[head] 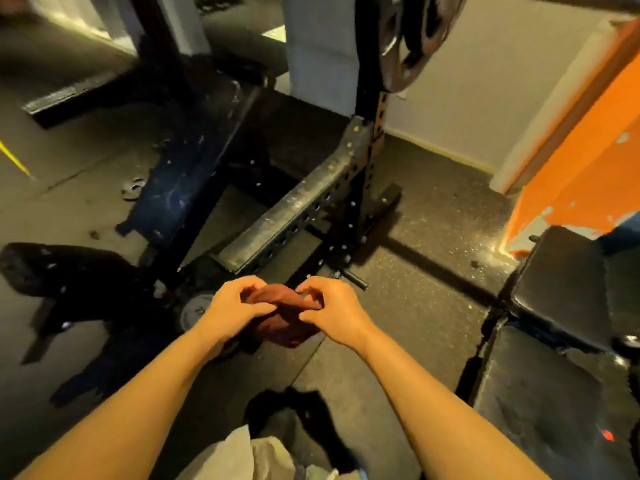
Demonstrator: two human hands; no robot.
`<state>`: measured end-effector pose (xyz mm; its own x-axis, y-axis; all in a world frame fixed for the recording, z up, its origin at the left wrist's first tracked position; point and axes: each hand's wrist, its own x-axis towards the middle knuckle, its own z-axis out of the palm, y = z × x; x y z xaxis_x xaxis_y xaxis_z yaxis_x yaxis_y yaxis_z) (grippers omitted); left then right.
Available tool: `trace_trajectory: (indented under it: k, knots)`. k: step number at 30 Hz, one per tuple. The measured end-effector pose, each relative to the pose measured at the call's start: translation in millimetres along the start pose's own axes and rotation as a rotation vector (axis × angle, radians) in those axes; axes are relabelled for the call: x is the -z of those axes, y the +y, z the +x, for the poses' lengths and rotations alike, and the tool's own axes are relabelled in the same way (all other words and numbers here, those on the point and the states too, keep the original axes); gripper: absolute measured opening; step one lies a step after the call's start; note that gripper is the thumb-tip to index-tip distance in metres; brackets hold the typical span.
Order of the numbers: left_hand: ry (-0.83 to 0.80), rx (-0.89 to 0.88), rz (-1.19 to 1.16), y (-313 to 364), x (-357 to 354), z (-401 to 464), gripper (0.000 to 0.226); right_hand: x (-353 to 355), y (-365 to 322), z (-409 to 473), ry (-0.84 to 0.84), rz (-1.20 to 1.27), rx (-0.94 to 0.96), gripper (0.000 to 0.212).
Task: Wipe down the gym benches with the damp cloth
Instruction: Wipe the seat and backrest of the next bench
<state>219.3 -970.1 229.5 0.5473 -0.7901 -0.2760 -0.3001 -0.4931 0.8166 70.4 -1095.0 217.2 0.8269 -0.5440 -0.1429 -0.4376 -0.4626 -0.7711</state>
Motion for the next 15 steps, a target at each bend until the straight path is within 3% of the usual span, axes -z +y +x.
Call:
trace_trajectory:
  k: [3,7,15]
  knots:
    - [0.18,0.128,-0.112,-22,27,-33,0.015,-17,-24,18,-0.107,-0.079,0.071,0.011]
    - [0.342,0.25,-0.221,-45,60,-74,0.011,-51,-61,35,-0.218,-0.075,0.139,0.017]
    - [0.602,0.288,-0.47,-104,131,-89,0.007,-124,-141,75,-0.321,-0.029,0.246,0.012]
